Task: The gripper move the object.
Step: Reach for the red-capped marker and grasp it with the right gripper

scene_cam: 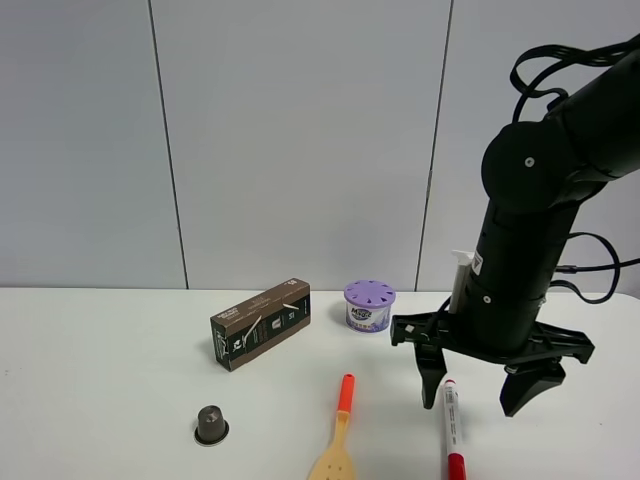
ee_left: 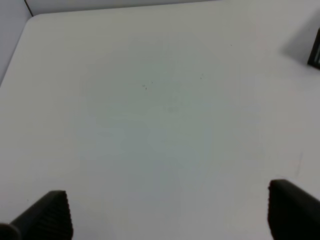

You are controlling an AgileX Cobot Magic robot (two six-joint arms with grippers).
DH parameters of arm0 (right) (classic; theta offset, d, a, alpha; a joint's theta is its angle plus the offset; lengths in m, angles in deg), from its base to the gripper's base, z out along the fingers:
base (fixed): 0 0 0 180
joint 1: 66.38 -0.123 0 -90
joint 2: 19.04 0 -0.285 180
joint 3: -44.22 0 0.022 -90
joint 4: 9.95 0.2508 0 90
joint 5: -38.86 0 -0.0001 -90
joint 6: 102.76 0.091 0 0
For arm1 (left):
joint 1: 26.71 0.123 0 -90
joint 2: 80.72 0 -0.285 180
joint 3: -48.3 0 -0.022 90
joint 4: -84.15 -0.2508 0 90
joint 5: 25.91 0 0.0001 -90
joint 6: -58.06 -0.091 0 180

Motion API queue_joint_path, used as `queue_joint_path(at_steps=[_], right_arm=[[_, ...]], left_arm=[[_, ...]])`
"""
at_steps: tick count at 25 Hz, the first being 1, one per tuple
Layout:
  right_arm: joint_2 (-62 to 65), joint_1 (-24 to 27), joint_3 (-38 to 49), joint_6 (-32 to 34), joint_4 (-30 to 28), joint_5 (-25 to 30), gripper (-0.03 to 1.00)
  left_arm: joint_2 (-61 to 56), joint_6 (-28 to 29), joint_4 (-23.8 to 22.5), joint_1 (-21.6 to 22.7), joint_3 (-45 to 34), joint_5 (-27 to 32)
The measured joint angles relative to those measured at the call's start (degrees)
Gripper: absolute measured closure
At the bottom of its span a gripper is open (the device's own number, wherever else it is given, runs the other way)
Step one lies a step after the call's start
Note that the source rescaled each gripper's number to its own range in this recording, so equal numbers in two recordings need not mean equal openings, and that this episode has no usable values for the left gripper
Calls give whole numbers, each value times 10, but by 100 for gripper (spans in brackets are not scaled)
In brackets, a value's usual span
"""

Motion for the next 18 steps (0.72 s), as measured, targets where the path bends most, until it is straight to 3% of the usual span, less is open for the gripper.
queue_joint_path(at_steps=[9, 18], right_arm=[[-9, 24, 0, 4, -23, -6, 17], [-24, 38, 0, 20, -29, -56, 17]], left_arm=[[0, 0, 0, 0, 0, 0], [0, 0, 0, 0, 0, 0]])
